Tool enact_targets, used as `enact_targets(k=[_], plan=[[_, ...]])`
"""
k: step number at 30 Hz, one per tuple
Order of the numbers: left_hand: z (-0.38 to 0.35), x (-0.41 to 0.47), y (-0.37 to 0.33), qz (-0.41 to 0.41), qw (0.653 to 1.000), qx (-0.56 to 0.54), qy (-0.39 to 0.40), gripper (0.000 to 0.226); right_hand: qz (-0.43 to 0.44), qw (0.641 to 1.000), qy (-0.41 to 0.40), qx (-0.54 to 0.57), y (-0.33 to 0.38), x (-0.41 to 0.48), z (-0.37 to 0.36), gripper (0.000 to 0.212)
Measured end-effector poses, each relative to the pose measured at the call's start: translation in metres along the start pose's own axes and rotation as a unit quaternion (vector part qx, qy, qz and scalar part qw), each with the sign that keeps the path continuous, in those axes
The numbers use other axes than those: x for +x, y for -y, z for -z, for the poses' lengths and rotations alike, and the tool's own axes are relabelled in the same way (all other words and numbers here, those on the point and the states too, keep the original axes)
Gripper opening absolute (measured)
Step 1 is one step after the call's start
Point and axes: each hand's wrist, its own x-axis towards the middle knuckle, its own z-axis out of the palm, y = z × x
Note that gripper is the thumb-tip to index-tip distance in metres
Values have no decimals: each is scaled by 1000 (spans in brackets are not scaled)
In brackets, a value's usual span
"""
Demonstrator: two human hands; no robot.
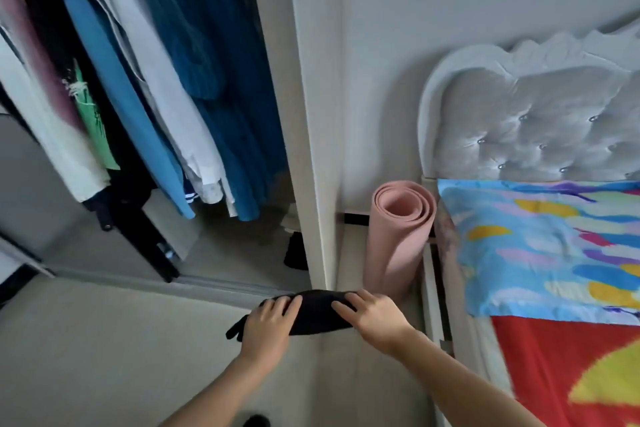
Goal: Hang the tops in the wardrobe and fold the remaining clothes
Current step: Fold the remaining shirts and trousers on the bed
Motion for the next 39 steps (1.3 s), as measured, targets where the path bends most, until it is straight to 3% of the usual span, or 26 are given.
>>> enact_targets(k=[2,4,5,8,11,13,14,17,20,23,27,30,32,35,37,39], plan=[[-10,1,54,-13,999,15,25,80,-17,999,14,39,24,42,-19,89],[-19,5,91,-35,999,35,-6,52,-22,998,38,45,37,72,-35,90],[-30,10,129,-38,999,39,2,49,-23,998,38,47,48,105,-53,91],[-49,27,195,-46,999,26,-10,59,-38,996,77,37,62,165,-85,81],[-67,45,250,-67,997,33,-37,51,-62,993,91,38,73,212,-106,64],[-73,59,272,-71,997,20,-27,64,-77,994,69,45,75,231,-119,43],[-83,68,285,-70,997,13,-13,73,-98,991,69,54,72,241,-132,44],[-102,88,305,-58,998,6,29,91,-126,986,86,67,60,263,-153,44],[-121,106,316,-48,997,-1,63,94,-157,974,141,84,45,277,-178,66],[-153,126,323,-58,996,12,73,88,-173,971,141,86,27,287,-211,67],[-225,168,331,-76,993,28,87,68,-155,975,139,78,-1,301,-284,42],[-278,200,338,-95,992,38,72,56,-182,962,185,78,-21,310,-342,64],[-321,231,348,-111,992,56,39,51,-184,970,156,39,-45,319,-386,74],[-365,293,358,-123,988,75,-54,30,-209,975,32,-61,-87,345,-436,35],[-404,330,363,-117,984,74,-111,35,-276,953,-46,-116,-111,362,-477,43],[-440,359,364,-117,982,69,-130,41,-347,922,-66,-159,-131,372,-510,44]])
